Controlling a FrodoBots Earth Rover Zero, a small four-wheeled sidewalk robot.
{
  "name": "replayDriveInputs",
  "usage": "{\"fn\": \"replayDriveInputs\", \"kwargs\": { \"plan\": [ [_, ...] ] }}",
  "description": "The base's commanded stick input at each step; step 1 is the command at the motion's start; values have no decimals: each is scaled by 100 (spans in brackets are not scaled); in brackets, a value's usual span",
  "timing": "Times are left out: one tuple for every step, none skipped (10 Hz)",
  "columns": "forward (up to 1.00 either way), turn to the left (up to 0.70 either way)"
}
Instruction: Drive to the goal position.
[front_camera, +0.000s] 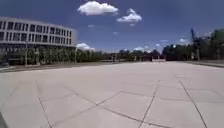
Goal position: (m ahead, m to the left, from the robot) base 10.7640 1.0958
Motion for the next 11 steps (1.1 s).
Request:
{"fn": "replayDriveInputs", "kwargs": {
  "plan": [
    [50,0],
    [50,0],
    [50,0],
    [50,0],
    [50,0],
    [50,0],
    [50,0],
    [50,0],
    [50,0],
    [50,0],
    [50,0]
  ]
}}
